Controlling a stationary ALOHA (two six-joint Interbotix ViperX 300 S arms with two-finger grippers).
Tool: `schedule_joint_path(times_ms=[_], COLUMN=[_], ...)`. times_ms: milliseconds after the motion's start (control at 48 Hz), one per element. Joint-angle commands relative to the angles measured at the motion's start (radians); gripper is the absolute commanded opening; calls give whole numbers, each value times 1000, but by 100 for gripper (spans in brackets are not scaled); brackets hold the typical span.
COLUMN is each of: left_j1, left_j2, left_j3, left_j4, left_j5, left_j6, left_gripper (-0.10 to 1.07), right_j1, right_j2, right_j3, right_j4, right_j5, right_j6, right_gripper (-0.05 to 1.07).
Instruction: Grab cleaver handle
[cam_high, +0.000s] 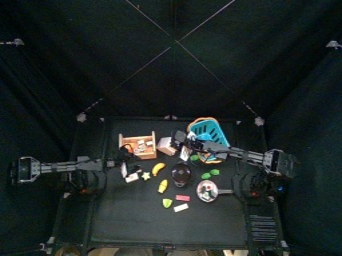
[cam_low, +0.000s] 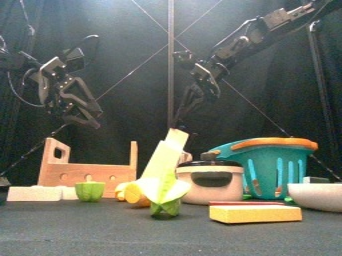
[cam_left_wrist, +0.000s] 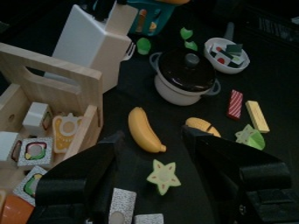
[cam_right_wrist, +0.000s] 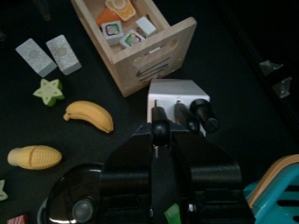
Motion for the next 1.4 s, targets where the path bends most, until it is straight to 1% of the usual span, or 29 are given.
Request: schedule_joint_path(times_ms=[0,167,312,646,917,1062,1208,1375], left_j1=[5,8,9,8,9,8,8,8], left_j2=[-2,-2,-2,-3,-5,-5,-5,-5], left_j3=[-9,-11,-11,-11,-11,-11,-14,-14], left_j4=[-2,-2,-2,-2,-2,-2,-2,0], left_j5=[8,9,11,9,11,9,9,9], left_j6=[2,2,2,2,2,2,2,3], left_gripper=[91,91,91,91,91,91,91,91], right_j1=[3,8,8,9,9,9,9,9], right_j2=[-67,-112,-161,-290,-388,-414,-422,-422], right_j3=[8,48,95,215,291,328,351,354], right_j4=[-2,-2,-2,-2,5,12,20,25], right_j5=[-18,-43,-91,-176,-222,-273,-313,-318], right_j6=[-2,-2,-2,-2,-2,-2,-2,-2], right_gripper=[42,42,42,42,42,42,42,42])
